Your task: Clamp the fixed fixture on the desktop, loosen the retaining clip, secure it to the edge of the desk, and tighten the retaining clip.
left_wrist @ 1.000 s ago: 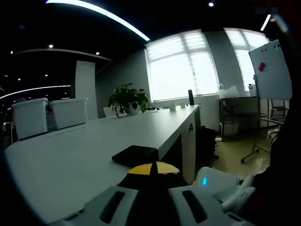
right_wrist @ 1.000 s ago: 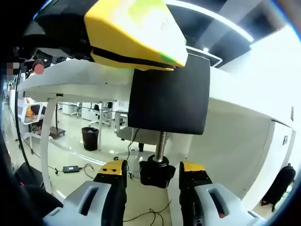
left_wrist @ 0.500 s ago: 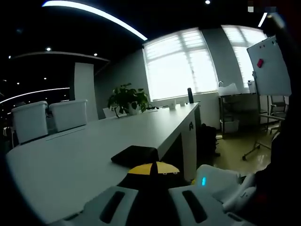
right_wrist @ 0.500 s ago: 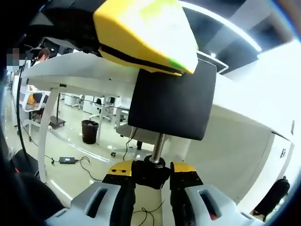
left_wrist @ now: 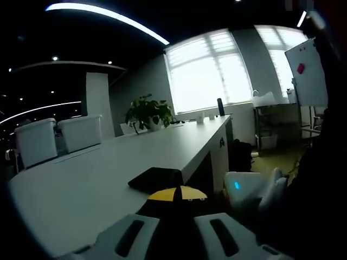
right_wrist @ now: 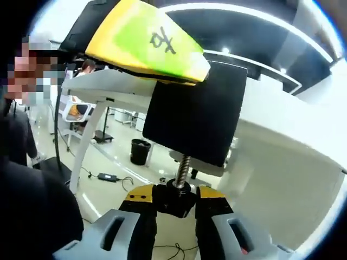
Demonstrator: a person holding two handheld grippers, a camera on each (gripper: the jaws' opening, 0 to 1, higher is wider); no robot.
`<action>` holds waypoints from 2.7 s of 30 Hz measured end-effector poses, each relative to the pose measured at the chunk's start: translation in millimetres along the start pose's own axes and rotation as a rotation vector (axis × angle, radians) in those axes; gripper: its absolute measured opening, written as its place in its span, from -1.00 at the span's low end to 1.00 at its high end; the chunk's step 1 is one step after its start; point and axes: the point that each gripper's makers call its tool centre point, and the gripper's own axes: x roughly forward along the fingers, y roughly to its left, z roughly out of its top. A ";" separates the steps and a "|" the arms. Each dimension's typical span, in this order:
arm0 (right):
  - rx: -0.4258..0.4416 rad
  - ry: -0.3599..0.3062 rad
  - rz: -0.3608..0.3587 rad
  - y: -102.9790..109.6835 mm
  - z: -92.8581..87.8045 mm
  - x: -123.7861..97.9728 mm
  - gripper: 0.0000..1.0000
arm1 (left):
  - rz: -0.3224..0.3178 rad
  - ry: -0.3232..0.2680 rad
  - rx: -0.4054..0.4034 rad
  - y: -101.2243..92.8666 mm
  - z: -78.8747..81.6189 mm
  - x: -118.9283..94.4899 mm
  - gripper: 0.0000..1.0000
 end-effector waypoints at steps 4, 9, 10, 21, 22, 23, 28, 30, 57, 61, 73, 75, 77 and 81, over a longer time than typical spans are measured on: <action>0.006 -0.043 0.132 4.7 1.4 0.3 -0.51 | 0.016 0.026 0.023 -1.1 -0.1 1.0 -0.98; -0.031 -0.100 0.324 10.8 3.6 2.2 -0.51 | 0.034 0.040 0.018 -0.6 -1.3 1.1 -0.98; -0.042 -0.113 0.354 11.6 4.2 2.1 -0.50 | 0.037 0.041 0.018 -0.4 -1.3 1.0 -0.98; -0.038 -0.168 0.461 10.5 5.7 6.1 -0.49 | 0.057 0.072 0.040 1.5 -1.2 3.9 -0.98; -0.043 -0.170 0.464 10.4 5.8 6.1 -0.49 | 0.057 0.077 0.052 1.3 -1.1 4.5 -0.98; -0.042 -0.167 0.465 10.0 6.0 6.3 -0.49 | 0.057 0.082 0.058 1.1 -0.9 5.1 -0.98; -0.073 -0.138 0.440 7.6 3.7 10.4 -0.47 | 0.050 0.071 0.048 2.4 -0.9 5.8 -0.98; -0.132 -0.132 0.406 5.2 4.5 8.2 -0.43 | 0.053 0.056 0.027 3.3 -0.8 6.1 -0.98; 0.306 0.045 -0.356 -21.3 -5.6 -11.6 -0.14 | 0.006 -0.009 -0.022 2.2 1.1 4.5 -0.98; 0.298 0.053 -0.352 -19.3 -6.5 -9.9 -0.24 | 0.004 -0.017 -0.025 1.5 1.2 3.2 -0.98; 0.272 0.056 -0.310 -14.4 -5.6 -3.0 -0.44 | 0.005 -0.026 -0.037 -8.8 5.3 -1.9 -0.98; 0.265 0.053 -0.289 -13.4 -5.8 -2.2 -0.44 | 0.005 -0.028 -0.041 -3.1 2.5 -2.3 -0.98; 0.250 0.035 -0.244 -11.5 -4.7 -0.8 -0.44 | 0.005 -0.028 -0.041 -0.2 1.2 -2.7 -0.98; 0.227 0.008 -0.142 -7.4 -2.8 1.7 -0.45 | 0.003 -0.034 -0.050 2.4 -0.7 -2.3 -0.98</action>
